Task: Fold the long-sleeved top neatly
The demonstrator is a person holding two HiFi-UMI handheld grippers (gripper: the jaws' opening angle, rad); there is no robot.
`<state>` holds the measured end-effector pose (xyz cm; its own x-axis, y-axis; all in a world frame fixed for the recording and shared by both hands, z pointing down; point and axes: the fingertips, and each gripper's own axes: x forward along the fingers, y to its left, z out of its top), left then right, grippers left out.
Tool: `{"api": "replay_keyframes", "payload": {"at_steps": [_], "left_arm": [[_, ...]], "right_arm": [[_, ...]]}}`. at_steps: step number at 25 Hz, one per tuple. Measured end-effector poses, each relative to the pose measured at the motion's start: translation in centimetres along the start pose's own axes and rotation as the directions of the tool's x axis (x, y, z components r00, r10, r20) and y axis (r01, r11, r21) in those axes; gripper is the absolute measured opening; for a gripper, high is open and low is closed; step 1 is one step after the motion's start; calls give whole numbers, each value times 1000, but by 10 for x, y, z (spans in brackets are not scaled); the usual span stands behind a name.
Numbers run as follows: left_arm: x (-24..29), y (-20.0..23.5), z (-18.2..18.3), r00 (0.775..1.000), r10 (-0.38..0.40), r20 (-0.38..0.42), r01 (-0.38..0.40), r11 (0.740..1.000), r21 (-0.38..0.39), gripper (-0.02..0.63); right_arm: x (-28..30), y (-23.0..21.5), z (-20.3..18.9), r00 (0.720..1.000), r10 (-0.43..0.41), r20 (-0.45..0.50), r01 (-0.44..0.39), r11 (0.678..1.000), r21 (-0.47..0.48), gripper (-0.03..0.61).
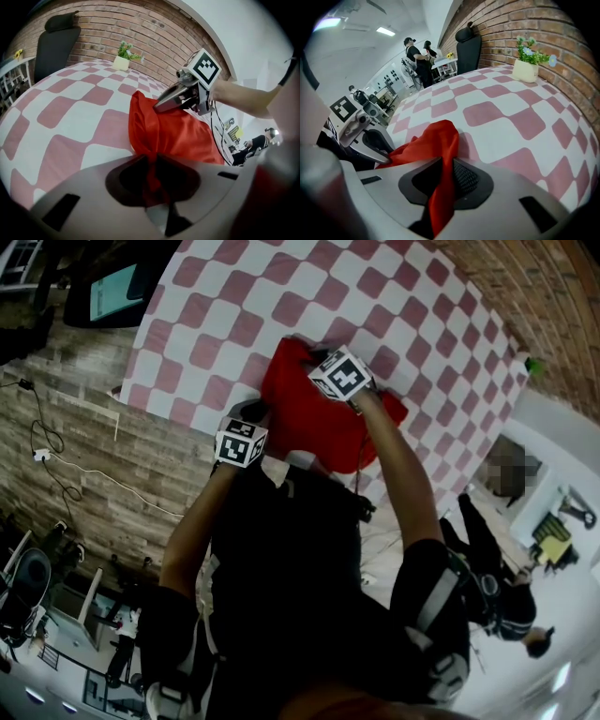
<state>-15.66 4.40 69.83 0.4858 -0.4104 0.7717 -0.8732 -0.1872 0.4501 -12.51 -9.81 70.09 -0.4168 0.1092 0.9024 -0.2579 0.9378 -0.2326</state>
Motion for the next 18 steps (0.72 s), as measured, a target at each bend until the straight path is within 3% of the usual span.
{"api": "replay_keyframes", "payload": {"at_steps": [5,10,13,18], "left_arm": [[0,5,17,1000,-25,-19,26,997,72,66],[6,10,47,999,-35,-39,42,980,195,64],[17,9,70,996,-46,-78,67,953,294,64],[47,2,119,983,-74,-168,145,876,460,63]], "right_arm": [[-12,-15,0,998,-49,28,47,997,57,58],[-26,-36,-5,992,-92,86,75,980,183,58],[-41,-57,-15,983,-141,122,103,956,274,58],[-71,-99,-44,957,-243,159,150,883,445,57]]}}
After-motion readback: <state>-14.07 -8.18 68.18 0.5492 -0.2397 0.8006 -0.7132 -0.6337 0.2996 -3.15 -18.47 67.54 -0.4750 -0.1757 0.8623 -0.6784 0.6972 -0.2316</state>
